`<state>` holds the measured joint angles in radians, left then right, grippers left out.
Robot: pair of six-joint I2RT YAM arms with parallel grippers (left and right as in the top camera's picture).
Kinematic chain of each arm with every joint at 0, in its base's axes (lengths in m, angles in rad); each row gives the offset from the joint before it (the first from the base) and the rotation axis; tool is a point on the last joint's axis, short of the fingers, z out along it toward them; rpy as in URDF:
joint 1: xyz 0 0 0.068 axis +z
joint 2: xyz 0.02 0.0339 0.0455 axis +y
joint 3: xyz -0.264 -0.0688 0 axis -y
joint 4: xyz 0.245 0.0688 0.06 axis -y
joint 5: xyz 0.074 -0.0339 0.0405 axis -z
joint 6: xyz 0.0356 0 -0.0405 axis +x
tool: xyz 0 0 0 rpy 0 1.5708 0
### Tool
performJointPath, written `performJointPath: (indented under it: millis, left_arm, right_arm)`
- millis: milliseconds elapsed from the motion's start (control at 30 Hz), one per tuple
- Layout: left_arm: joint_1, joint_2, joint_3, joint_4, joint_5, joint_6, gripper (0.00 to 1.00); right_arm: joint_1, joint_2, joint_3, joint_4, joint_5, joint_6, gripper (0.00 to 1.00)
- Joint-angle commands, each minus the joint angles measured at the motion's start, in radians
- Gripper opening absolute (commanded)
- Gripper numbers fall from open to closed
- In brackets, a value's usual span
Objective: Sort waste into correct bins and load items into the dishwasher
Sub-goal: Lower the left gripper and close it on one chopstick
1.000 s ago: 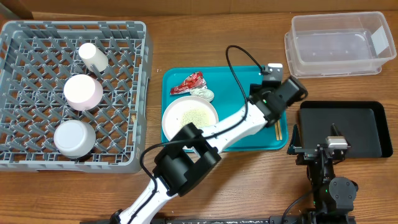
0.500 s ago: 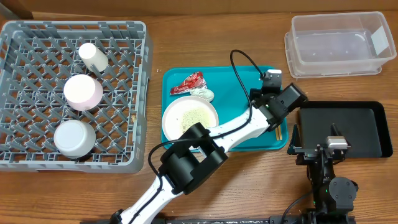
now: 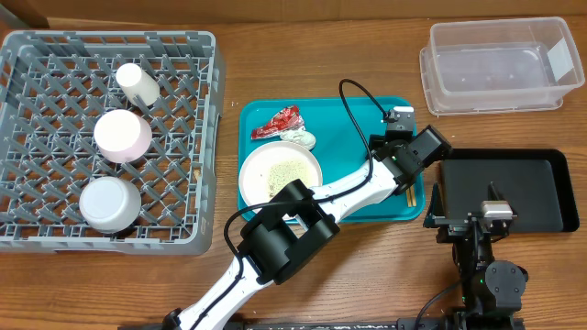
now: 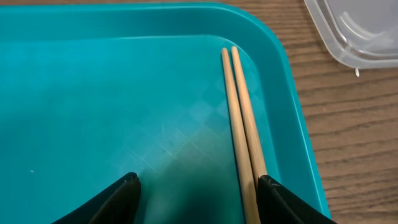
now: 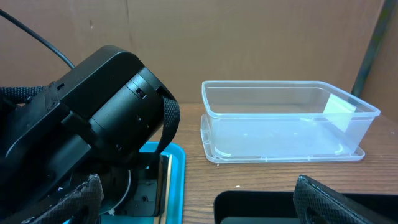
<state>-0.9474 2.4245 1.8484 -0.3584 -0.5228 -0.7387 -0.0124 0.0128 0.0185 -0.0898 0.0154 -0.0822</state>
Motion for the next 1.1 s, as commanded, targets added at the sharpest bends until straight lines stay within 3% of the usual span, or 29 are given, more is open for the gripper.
performJointPath:
  millis: [0,1067]
  left_arm:
    - [0.002,0.009,0.02,0.004,0.023,-0.025,0.62]
    - [0.004,0.058,0.011,-0.044,0.097,-0.077,0.58]
  right_arm:
    - [-0.004,-0.01,-0.01,0.006,0.008,-0.004,1.0]
    - [-0.004,-0.01,-0.01,0.006,0.009,-0.004,1.0]
